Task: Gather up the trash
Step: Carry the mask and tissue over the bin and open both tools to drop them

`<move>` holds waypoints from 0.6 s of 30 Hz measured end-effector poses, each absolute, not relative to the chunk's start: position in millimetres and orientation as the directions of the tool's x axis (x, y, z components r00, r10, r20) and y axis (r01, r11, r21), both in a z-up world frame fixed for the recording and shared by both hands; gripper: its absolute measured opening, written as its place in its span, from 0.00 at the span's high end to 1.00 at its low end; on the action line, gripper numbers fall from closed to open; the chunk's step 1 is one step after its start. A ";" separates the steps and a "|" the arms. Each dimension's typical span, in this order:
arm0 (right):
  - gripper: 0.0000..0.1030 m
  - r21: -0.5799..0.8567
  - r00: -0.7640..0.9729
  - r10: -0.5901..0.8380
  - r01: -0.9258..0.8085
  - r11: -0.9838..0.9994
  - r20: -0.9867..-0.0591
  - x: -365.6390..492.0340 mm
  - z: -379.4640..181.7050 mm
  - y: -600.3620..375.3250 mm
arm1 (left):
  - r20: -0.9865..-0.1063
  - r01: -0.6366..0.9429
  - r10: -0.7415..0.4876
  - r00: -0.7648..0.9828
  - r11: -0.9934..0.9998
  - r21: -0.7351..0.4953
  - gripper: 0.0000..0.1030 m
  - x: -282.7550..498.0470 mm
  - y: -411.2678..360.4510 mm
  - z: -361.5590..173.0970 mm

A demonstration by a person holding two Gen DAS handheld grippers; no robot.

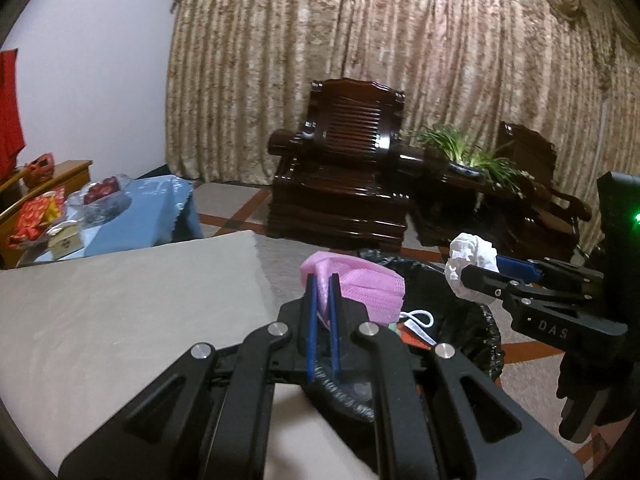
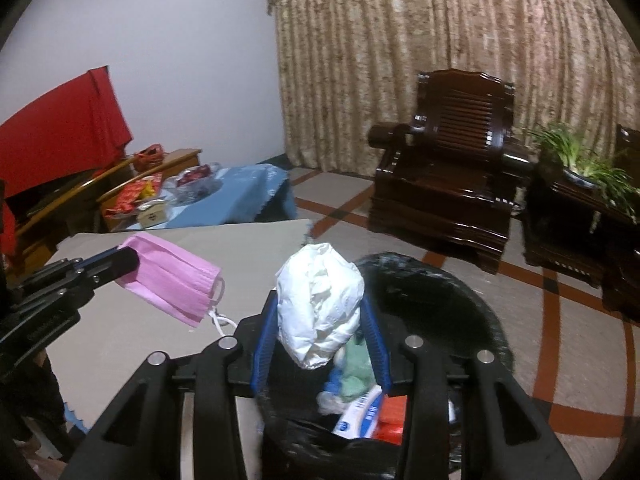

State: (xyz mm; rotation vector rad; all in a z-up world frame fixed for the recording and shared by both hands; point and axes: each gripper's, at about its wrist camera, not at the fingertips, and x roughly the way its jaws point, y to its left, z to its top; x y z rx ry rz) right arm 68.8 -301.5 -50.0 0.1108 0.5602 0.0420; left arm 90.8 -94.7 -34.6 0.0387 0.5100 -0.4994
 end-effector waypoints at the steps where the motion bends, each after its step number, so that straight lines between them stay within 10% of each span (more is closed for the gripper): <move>1: 0.61 0.112 0.844 0.058 0.002 0.994 -0.533 69.8 -52.2 -307.4 | -0.480 0.474 -0.454 0.751 0.876 -0.087 0.95 93.9 -100.1 -36.2; 18: 0.61 0.097 0.796 -0.035 0.118 0.988 -0.604 97.6 -95.7 -368.8 | -0.575 0.567 -0.498 0.649 0.820 -0.071 0.95 149.7 -187.5 -91.5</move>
